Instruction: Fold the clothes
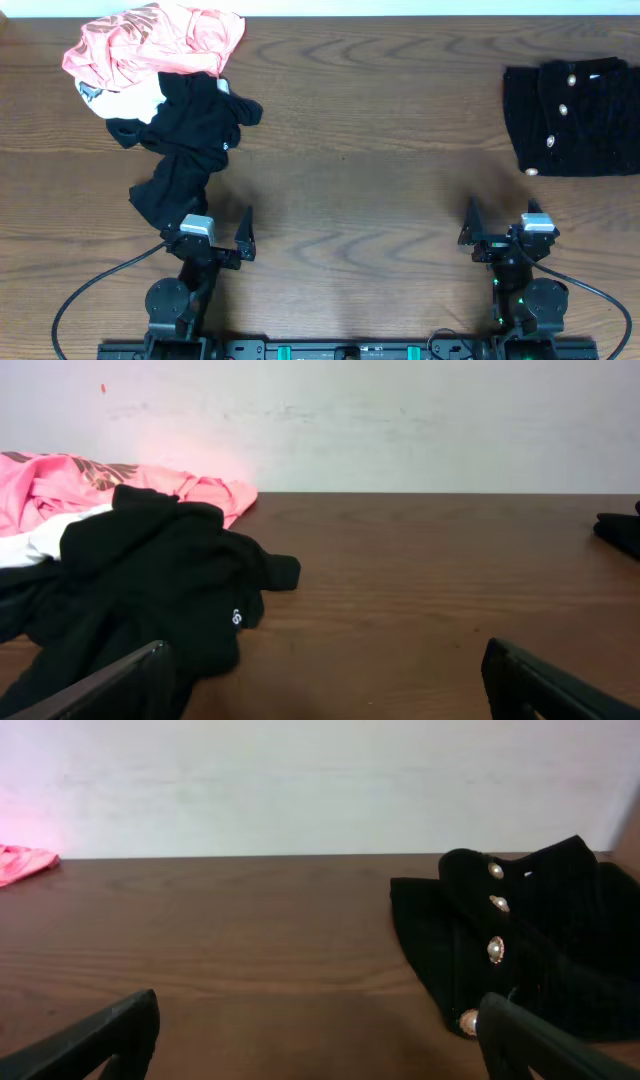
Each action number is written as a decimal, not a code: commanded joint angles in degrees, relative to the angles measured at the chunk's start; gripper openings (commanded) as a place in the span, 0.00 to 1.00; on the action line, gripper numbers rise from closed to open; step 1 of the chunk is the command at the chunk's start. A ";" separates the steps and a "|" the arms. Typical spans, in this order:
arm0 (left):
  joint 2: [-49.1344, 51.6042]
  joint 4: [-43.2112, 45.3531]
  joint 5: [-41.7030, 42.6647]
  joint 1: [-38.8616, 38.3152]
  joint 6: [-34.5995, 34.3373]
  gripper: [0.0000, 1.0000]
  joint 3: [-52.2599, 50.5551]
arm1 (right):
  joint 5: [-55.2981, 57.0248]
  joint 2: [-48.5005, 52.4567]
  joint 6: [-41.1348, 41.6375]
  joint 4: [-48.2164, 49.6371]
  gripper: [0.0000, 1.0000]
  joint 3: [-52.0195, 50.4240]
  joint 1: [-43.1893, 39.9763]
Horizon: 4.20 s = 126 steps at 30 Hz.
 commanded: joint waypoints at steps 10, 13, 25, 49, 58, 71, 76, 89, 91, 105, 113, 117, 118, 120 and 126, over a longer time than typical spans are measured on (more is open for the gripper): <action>-0.39 -2.08 0.20 0.31 0.55 0.98 -0.90 | 0.57 -0.33 -0.87 -0.20 0.99 -0.13 0.57; -0.39 -2.08 0.20 0.31 0.55 0.98 -0.90 | 0.57 -0.33 -0.87 -0.20 0.99 -0.13 0.57; -0.39 -2.08 0.20 0.31 0.55 0.98 -0.90 | 0.57 -0.33 -0.87 -0.20 0.99 -0.13 0.57; -0.39 -2.08 0.20 0.31 0.55 0.98 -0.90 | 0.57 -0.33 -0.87 -0.20 0.99 -0.13 0.57; -0.39 -2.08 0.20 0.31 0.55 0.98 -0.90 | 0.33 -0.33 -0.83 1.73 0.99 -0.13 0.57; -0.39 -0.04 1.79 0.31 -2.84 0.98 -0.70 | -6.01 -0.33 5.70 4.55 0.99 -0.11 0.57; 0.72 -0.83 6.45 0.31 -3.63 0.98 3.82 | -11.43 -0.15 5.68 8.98 0.99 0.83 0.57; 37.48 -21.44 5.73 0.31 -0.46 0.98 38.99 | -25.90 30.34 7.08 5.53 0.99 24.48 0.57; 44.41 -27.61 5.70 0.31 1.68 0.98 46.18 | -29.97 38.36 7.08 3.02 0.99 30.67 0.59; 66.14 -42.32 6.36 0.31 7.10 0.98 65.61 | -60.04 84.48 4.13 -4.52 0.99 62.14 5.51; 73.42 -32.30 -5.99 2.01 0.55 0.98 65.61 | -58.73 91.03 4.02 -1.86 0.99 62.14 6.14; 80.32 -28.22 -9.16 4.39 -0.79 0.98 65.61 | -44.92 90.90 2.27 -7.82 0.99 62.14 8.79; 81.92 -27.58 -9.51 4.98 -0.79 0.98 65.61 | -41.62 90.90 1.92 -9.09 0.99 62.14 9.68; 85.20 -26.45 -10.19 6.10 -0.81 0.98 65.61 | -34.36 90.90 1.88 -11.37 0.99 62.14 11.89; 92.13 -21.03 -11.69 7.91 -0.31 0.98 65.61 | -20.00 90.90 1.92 -13.66 0.99 62.14 18.69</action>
